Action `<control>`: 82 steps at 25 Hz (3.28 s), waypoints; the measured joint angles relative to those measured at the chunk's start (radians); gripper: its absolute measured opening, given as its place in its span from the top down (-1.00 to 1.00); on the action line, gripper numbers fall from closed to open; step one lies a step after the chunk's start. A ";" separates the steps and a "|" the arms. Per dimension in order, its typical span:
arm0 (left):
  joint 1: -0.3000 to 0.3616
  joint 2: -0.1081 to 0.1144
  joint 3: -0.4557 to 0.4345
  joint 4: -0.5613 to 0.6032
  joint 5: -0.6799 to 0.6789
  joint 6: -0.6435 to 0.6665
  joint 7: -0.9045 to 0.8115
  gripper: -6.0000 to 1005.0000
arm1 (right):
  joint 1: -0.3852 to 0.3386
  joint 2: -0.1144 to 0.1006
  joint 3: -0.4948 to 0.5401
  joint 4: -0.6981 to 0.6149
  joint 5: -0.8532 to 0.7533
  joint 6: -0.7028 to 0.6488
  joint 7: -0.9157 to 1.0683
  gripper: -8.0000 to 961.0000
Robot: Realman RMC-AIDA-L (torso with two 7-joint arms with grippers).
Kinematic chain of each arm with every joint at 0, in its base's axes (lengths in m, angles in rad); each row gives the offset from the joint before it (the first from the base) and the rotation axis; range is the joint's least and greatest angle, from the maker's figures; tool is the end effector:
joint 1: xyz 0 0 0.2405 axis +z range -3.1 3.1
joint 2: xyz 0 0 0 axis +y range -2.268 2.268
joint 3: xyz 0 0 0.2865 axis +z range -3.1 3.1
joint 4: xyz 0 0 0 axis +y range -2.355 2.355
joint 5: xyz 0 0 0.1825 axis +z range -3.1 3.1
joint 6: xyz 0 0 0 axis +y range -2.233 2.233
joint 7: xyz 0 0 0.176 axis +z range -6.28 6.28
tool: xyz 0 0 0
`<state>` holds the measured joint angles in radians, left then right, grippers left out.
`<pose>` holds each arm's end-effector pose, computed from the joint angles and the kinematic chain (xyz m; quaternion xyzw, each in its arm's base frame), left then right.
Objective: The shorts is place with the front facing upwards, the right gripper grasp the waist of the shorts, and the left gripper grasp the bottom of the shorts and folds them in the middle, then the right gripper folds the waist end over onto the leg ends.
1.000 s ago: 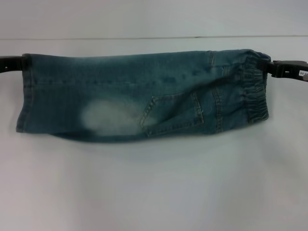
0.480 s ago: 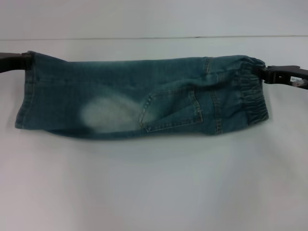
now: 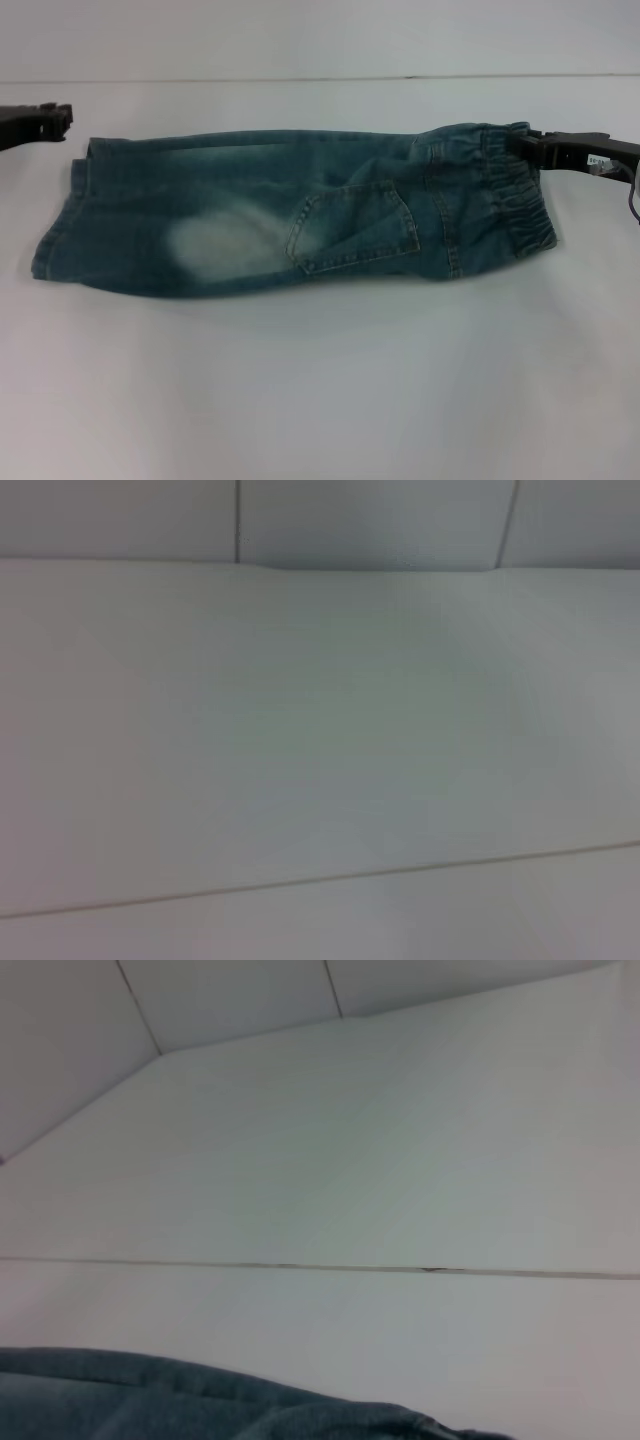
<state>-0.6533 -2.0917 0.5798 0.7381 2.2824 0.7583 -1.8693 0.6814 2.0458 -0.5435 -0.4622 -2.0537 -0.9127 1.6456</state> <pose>-0.3252 0.4492 0.0227 -0.7785 -0.4120 -0.1146 0.4593 0.3065 0.4321 -0.0248 -0.8146 0.4260 0.1891 0.3452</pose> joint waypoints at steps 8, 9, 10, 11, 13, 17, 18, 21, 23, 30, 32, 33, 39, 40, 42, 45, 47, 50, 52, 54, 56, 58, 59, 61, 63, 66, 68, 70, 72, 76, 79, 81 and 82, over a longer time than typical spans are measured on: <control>0.037 -0.026 -0.003 0.003 -0.027 -0.088 0.004 0.24 | -0.013 -0.001 0.013 0.000 0.008 0.004 0.015 0.15; 0.046 -0.027 -0.003 0.005 -0.052 -0.085 0.012 0.16 | -0.016 -0.003 0.014 -0.002 0.014 0.003 0.020 0.05; 0.054 -0.027 -0.003 0.007 -0.077 -0.081 0.024 0.08 | -0.019 -0.007 0.016 -0.005 0.021 0.000 0.025 -0.06; 0.063 -0.027 -0.003 0.008 -0.111 -0.068 0.047 0.00 | -0.022 -0.011 0.018 -0.007 0.026 -0.004 0.032 -0.17; 0.080 -0.027 -0.005 0.012 -0.168 -0.035 0.088 -0.08 | -0.029 -0.025 0.021 -0.010 0.036 -0.019 0.050 -0.33; 0.123 -0.029 -0.011 0.022 -0.302 0.085 0.191 -0.26 | -0.037 -0.065 0.016 -0.015 0.034 -0.081 0.107 -0.66; 0.135 -0.030 -0.012 0.022 -0.339 0.127 0.223 -0.30 | -0.038 -0.080 0.009 -0.018 0.030 -0.108 0.129 -0.70; 0.164 -0.030 -0.020 0.020 -0.423 0.286 0.312 -0.43 | -0.039 -0.124 -0.013 -0.044 0.000 -0.206 0.206 -0.80; 0.175 -0.031 -0.034 0.017 -0.447 0.402 0.362 -0.55 | -0.037 -0.150 -0.034 -0.084 -0.039 -0.280 0.267 -0.86; 0.180 -0.031 -0.028 0.010 -0.413 0.630 0.416 -0.86 | 0.020 -0.195 -0.127 -0.304 -0.274 -0.601 0.503 -0.99; 0.171 -0.029 -0.009 0.009 -0.383 0.693 0.428 -0.86 | 0.043 -0.193 -0.132 -0.343 -0.342 -0.641 0.538 -0.99; 0.167 -0.027 0.001 0.009 -0.368 0.715 0.430 -0.86 | 0.058 -0.191 -0.134 -0.353 -0.377 -0.655 0.551 -0.99; 0.132 -0.019 0.045 0.010 -0.273 0.820 0.432 -0.86 | 0.115 -0.162 -0.147 -0.340 -0.560 -0.624 0.570 -0.98; 0.127 -0.017 0.048 0.010 -0.261 0.834 0.430 -0.86 | 0.116 -0.157 -0.153 -0.338 -0.569 -0.614 0.571 -0.98; 0.117 -0.014 0.051 0.009 -0.236 0.862 0.421 -0.86 | 0.117 -0.147 -0.163 -0.336 -0.578 -0.593 0.571 -0.98; 0.110 -0.013 0.052 0.012 -0.224 0.877 0.409 -0.86 | 0.118 -0.138 -0.179 -0.323 -0.582 -0.555 0.569 -0.98; 0.109 -0.013 0.052 0.012 -0.223 0.877 0.409 -0.86 | 0.117 -0.130 -0.194 -0.314 -0.583 -0.523 0.562 -0.98; 0.108 -0.013 0.052 0.010 -0.223 0.873 0.409 -0.86 | 0.116 -0.121 -0.218 -0.296 -0.583 -0.478 0.550 -0.98; 0.108 -0.013 0.051 0.008 -0.223 0.869 0.408 -0.86 | 0.117 -0.117 -0.233 -0.276 -0.582 -0.447 0.540 -0.98; 0.108 -0.013 0.050 0.008 -0.222 0.868 0.408 -0.86 | 0.120 -0.111 -0.242 -0.260 -0.579 -0.419 0.527 -0.98; 0.108 -0.014 0.047 0.008 -0.222 0.866 0.407 -0.87 | 0.124 -0.104 -0.245 -0.245 -0.578 -0.397 0.511 -0.97; 0.109 -0.014 0.046 0.008 -0.222 0.862 0.406 -0.87 | 0.130 -0.098 -0.245 -0.231 -0.578 -0.380 0.495 -0.97; 0.110 -0.015 0.046 0.008 -0.222 0.859 0.406 -0.87 | 0.132 -0.096 -0.244 -0.227 -0.577 -0.372 0.488 -0.97; 0.113 -0.016 0.044 0.008 -0.224 0.857 0.406 -0.87 | 0.136 -0.090 -0.243 -0.221 -0.577 -0.362 0.477 -0.97; 0.115 -0.017 0.043 0.008 -0.226 0.856 0.406 -0.87 | 0.144 -0.086 -0.244 -0.209 -0.577 -0.356 0.471 -0.92; 0.116 -0.019 0.043 0.008 -0.226 0.853 0.404 -0.87 | 0.156 -0.084 -0.245 -0.185 -0.577 -0.350 0.461 -0.76; 0.116 -0.020 0.043 0.006 -0.226 0.847 0.400 -0.87 | 0.160 -0.083 -0.245 -0.175 -0.578 -0.348 0.455 -0.65; 0.117 -0.020 0.043 0.004 -0.225 0.845 0.399 -0.86 | 0.162 -0.081 -0.245 -0.172 -0.581 -0.345 0.453 -0.42; 0.117 -0.021 0.043 -0.002 -0.225 0.843 0.398 -0.86 | 0.161 -0.079 -0.245 -0.172 -0.583 -0.344 0.453 -0.22; 0.121 -0.021 0.043 -0.003 -0.224 0.843 0.398 -0.86 | 0.156 -0.079 -0.245 -0.172 -0.582 -0.349 0.453 0.15; 0.123 -0.021 0.042 -0.003 -0.227 0.843 0.398 -0.86 | 0.150 -0.080 -0.245 -0.178 -0.581 -0.358 0.453 0.25; 0.124 -0.021 0.041 -0.003 -0.229 0.843 0.398 -0.86 | 0.148 -0.082 -0.245 -0.180 -0.582 -0.364 0.453 0.32; 0.124 -0.021 0.040 -0.003 -0.230 0.843 0.398 -0.86 | 0.147 -0.083 -0.245 -0.180 -0.582 -0.367 0.453 0.36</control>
<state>-0.5292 -2.1123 0.6194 0.7346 2.0520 1.6010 -1.4711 0.8284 1.9630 -0.7884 -0.6422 -2.6359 -1.2802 2.0983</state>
